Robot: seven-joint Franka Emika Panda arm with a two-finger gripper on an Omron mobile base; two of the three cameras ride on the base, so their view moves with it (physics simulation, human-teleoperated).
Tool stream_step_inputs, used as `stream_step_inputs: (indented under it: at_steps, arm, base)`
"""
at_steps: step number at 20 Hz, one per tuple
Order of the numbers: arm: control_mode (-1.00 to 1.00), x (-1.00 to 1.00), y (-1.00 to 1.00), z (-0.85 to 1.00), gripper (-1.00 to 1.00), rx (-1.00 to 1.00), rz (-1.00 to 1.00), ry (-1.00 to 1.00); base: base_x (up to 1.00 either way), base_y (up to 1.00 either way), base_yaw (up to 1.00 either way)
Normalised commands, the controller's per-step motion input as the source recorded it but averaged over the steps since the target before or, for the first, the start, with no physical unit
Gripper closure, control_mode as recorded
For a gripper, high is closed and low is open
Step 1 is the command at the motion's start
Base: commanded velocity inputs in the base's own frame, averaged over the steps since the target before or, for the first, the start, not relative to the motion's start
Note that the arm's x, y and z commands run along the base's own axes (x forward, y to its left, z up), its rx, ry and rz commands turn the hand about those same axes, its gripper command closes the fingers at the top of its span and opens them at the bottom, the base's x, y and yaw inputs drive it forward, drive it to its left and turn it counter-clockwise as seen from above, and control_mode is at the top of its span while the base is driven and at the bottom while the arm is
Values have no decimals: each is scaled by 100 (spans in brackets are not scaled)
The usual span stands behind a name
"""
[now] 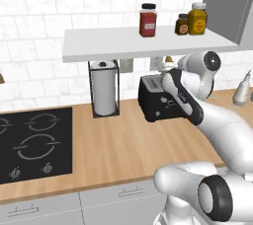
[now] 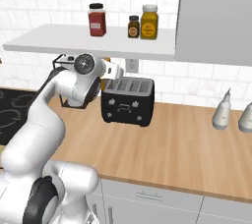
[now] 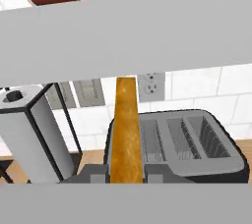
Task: Start the toaster. Once the lever pops up, take the bread to the plate on the dining counter.
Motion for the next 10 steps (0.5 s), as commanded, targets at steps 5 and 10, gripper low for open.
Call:
stream_step_inputs:
  at_steps: [5,10]
  arm:
    - [-100,-91,-18,15,100,0,1,13]
    - [-100,-100,-22,-49,100,0,5,2]
  base:
    - [0,0,0]
    - [0,0,0]
